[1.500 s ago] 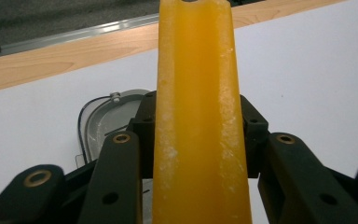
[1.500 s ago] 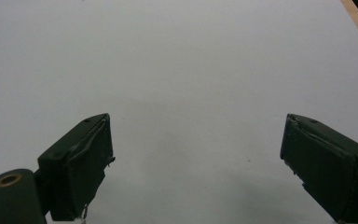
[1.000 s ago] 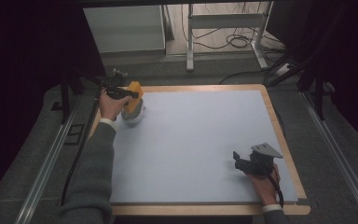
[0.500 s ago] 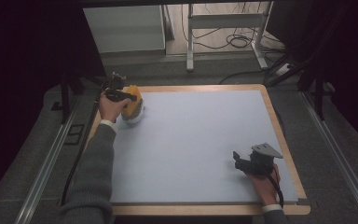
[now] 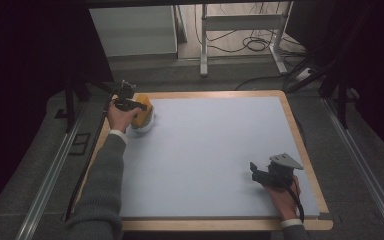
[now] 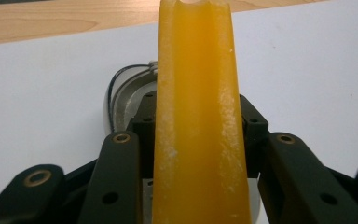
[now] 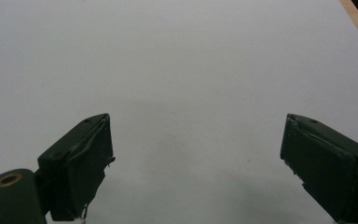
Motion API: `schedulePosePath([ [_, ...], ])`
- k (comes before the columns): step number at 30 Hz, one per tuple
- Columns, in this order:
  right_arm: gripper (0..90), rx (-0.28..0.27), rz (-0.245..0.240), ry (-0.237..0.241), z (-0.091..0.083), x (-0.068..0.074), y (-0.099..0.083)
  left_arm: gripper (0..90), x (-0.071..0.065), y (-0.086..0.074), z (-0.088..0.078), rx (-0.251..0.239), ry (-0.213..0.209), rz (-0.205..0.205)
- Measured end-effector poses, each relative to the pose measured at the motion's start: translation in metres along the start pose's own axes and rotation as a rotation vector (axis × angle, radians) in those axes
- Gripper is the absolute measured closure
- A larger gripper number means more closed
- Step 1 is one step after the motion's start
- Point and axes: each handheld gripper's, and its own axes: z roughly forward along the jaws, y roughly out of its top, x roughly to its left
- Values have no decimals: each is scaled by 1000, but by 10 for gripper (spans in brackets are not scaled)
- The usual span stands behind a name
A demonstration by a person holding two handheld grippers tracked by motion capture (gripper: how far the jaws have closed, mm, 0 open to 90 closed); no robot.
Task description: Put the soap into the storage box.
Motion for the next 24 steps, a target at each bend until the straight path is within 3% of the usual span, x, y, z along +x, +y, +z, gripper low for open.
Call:
schedulePosePath([
  [13, 95, 0, -3, 0, 0, 0, 0, 610, 2, -4, 9, 4, -3, -12],
  [15, 95, 0, -3, 0, 0, 0, 0, 599, 2, -4, 5, -24, -3, -1],
  [17, 95, -1, -3, 0, 0, 0, 0, 535, 0, -2, -3, -92, 23, 18],
  [18, 95, 0, -4, 0, 0, 0, 0, 511, -1, -1, -6, -103, 33, 23],
  [21, 95, 1, -6, 0, 0, 1, 0, 438, -2, 2, -14, -92, 63, 61],
  [24, 95, 2, -7, -1, 0, 1, 0, 391, -2, 2, -20, -103, 77, 68],
])
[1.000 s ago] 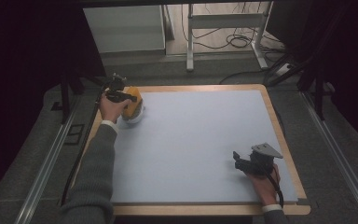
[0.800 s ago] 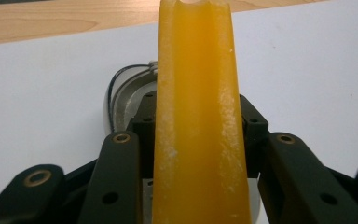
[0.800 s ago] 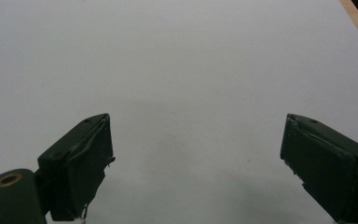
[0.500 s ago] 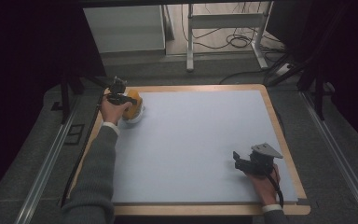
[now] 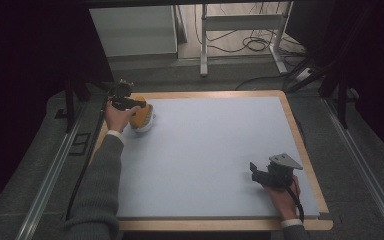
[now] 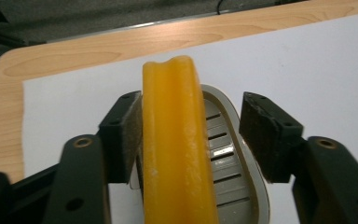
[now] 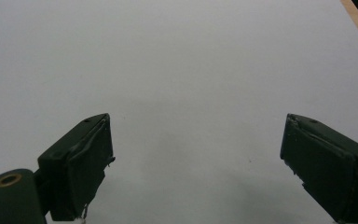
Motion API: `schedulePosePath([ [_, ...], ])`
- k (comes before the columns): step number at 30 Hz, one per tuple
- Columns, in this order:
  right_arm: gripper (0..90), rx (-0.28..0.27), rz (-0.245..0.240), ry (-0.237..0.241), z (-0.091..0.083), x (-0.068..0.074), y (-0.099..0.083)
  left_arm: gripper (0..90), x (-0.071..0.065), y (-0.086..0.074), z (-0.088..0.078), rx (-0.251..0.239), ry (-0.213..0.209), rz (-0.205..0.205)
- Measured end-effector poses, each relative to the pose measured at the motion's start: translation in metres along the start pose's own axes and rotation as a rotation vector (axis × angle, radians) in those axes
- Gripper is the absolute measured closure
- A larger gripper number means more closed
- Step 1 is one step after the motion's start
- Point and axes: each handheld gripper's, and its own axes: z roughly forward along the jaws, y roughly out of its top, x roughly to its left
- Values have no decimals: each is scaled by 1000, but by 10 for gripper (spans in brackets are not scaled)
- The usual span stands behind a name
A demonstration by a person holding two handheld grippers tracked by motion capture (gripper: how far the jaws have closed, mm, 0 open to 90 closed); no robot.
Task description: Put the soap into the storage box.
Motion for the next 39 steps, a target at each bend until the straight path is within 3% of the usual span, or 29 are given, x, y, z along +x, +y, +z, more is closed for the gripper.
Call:
schedulePosePath([
  [5, 95, -1, 1, 1, 0, 0, 0, 392, 0, -1, -10, -1, -9, 44],
  [8, 95, 1, 0, 2, 0, 0, 0, 388, -2, -3, -14, -10, -25, 46],
  [16, 95, 1, -1, -1, 0, 0, 0, 384, -13, -8, -30, -50, -135, 62],
  [22, 95, 2, -1, 0, 0, 0, 0, 376, -22, -14, -44, -62, -191, 87],
  [25, 95, 2, 0, 1, 0, 0, 0, 359, -27, -21, -50, -63, -224, 98],
  [31, 95, 0, 1, 0, 0, 0, 0, 325, -38, -43, -61, -80, -240, 140],
  [39, 95, 2, 1, -1, 0, 0, 0, 312, -51, -74, -76, -107, -293, 160],
])
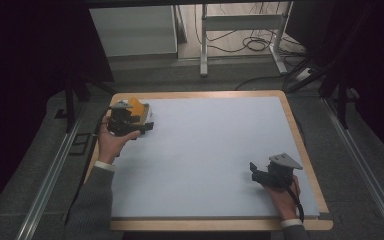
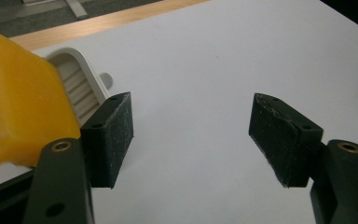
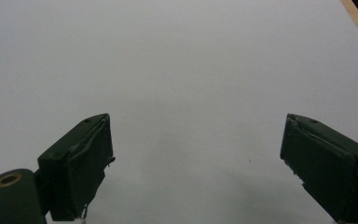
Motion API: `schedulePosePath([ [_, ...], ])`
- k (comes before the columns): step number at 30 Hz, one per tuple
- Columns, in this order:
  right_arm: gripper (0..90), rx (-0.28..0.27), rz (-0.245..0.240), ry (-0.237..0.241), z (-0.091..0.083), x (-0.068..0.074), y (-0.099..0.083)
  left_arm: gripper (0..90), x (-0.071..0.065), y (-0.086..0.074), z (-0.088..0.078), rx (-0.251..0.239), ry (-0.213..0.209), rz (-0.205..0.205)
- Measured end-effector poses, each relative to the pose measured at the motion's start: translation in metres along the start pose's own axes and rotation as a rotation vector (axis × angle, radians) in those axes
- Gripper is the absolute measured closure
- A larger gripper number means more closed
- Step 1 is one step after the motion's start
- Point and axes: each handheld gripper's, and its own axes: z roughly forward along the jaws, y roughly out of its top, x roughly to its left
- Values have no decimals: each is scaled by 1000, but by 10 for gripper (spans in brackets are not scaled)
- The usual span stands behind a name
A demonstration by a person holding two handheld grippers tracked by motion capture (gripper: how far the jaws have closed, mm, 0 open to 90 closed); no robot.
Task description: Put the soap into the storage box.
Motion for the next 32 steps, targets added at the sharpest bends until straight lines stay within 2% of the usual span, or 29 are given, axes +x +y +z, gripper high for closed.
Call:
schedulePosePath([
  [6, 95, 1, 1, 2, 0, 0, 0, 302, -16, -26, -8, -8, -38, 5],
  [9, 95, 1, -1, 1, 0, 0, 0, 298, -24, -39, -12, -3, -28, 17],
  [14, 95, 0, -1, 2, 0, 0, 0, 295, -32, -58, -17, 4, -47, 3],
  [16, 95, 1, -2, 1, 0, 0, 0, 291, -34, -63, -17, 18, -45, 13],
  [22, 95, 0, -5, -1, 0, 1, 0, 291, -32, -78, -14, 23, -59, -19],
  [25, 95, 0, -5, -2, 0, 1, 0, 290, -33, -81, -10, 48, -51, -6],
  [32, 95, -11, -14, 5, -1, 1, 0, 286, -33, -83, -7, 52, -62, -12],
])
